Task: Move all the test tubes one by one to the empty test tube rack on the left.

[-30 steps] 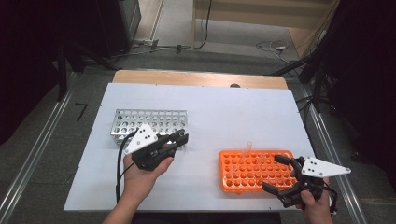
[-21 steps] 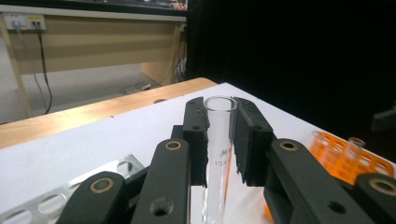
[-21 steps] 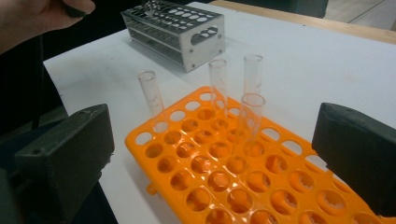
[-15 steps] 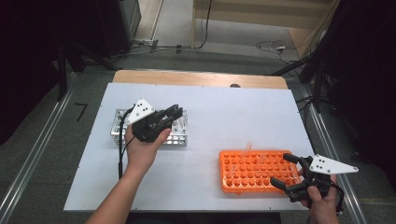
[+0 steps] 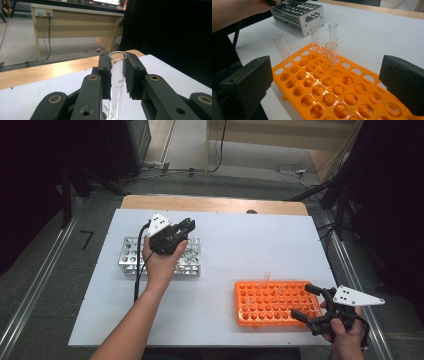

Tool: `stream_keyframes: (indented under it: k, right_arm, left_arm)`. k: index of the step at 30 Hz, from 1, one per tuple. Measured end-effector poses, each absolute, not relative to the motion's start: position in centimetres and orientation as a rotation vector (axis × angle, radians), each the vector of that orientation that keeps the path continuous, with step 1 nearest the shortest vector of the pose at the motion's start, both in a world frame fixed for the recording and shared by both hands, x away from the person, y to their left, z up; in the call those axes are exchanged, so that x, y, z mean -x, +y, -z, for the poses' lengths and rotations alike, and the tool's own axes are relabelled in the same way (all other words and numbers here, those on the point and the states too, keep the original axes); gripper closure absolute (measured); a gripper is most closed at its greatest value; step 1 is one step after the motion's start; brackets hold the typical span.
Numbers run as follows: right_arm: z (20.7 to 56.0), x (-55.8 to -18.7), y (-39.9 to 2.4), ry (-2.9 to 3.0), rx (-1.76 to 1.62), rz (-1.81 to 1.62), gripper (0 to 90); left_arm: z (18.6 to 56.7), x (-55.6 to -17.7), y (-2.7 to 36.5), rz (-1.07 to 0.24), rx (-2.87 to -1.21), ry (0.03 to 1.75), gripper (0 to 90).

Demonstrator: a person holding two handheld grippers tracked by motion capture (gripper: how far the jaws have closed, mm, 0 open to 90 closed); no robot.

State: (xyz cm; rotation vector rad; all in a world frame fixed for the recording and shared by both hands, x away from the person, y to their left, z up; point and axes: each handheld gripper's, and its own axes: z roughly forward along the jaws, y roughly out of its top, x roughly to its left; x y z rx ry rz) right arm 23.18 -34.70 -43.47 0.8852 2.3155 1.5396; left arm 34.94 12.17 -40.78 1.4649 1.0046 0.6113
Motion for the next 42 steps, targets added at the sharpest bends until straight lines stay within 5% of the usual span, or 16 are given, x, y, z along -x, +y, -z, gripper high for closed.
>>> stream_keyframes:
  k: [16, 42]
  right_arm:
    - [43.4, -23.1, -35.1, 2.305, -0.892, -1.568, 0.0]
    - [43.6, -23.1, -35.0, 2.311, -0.888, -1.57, 0.0]
  left_arm:
    - [42.0, -37.7, 11.3, -0.637, -1.489, 1.12, 76.0]
    - [43.5, -36.5, 9.8, -0.69, -1.63, 1.128, 75.9]
